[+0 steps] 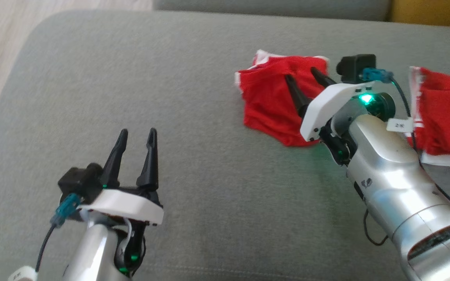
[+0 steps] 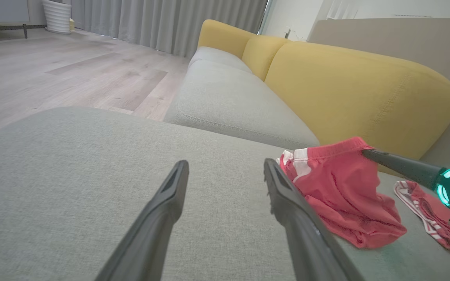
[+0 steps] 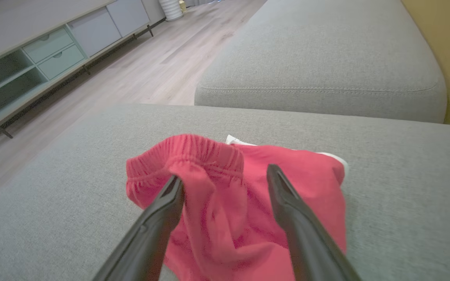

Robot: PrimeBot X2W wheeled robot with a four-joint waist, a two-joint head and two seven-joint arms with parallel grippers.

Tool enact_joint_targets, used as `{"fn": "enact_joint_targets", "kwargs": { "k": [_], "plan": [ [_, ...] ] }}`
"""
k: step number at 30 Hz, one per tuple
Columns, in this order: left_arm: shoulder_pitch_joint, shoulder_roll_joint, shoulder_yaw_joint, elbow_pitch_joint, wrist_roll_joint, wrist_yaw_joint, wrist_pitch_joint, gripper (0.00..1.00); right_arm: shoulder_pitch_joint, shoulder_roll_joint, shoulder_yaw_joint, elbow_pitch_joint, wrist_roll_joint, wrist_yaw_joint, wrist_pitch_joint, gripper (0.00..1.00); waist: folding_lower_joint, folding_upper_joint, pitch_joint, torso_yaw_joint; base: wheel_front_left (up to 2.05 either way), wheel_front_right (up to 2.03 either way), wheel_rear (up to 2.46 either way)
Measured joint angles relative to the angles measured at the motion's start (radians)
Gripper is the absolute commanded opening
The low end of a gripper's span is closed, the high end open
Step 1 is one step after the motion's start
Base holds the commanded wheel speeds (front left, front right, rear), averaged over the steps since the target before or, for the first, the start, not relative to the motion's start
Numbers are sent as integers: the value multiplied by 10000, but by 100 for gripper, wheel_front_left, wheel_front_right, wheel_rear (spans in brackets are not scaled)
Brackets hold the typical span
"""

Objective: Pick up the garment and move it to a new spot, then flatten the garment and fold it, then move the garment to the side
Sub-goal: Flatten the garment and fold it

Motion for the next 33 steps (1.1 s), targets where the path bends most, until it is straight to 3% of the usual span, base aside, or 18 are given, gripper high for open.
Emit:
{"fn": "enact_joint_targets", "kwargs": {
  "k": [7, 13, 23, 28, 33],
  "plan": [
    [299, 2, 221, -8, 2, 2, 2, 100, -10, -17, 244, -326, -408, 0, 721, 100, 0, 0, -612, -764, 0, 0, 0],
    [442, 2, 219, -173, 2, 2, 2, 100, 66, -518, -251, -988, -871, 0, 443, 100, 0, 0, -1069, -1152, 0, 0, 0],
    [449, 0, 387, -943, -23, 2, 2, 100, 2153, -1521, -2650, -2871, -2573, 0, -1593, 100, 0, 0, -1270, -1578, 0, 0, 0],
    [460, 2, 525, -1122, -23, 2, 0, 100, 3539, -1480, -3942, -4126, -3390, 0, -1929, 100, 0, 0, -1179, -1714, 0, 0, 0],
    [765, 2, 531, -1114, 6, 8, 0, 100, 5471, -771, -5319, -5833, -4301, 0, -2038, 100, 0, 0, -1078, -1778, 0, 0, 0]
  ]
}}
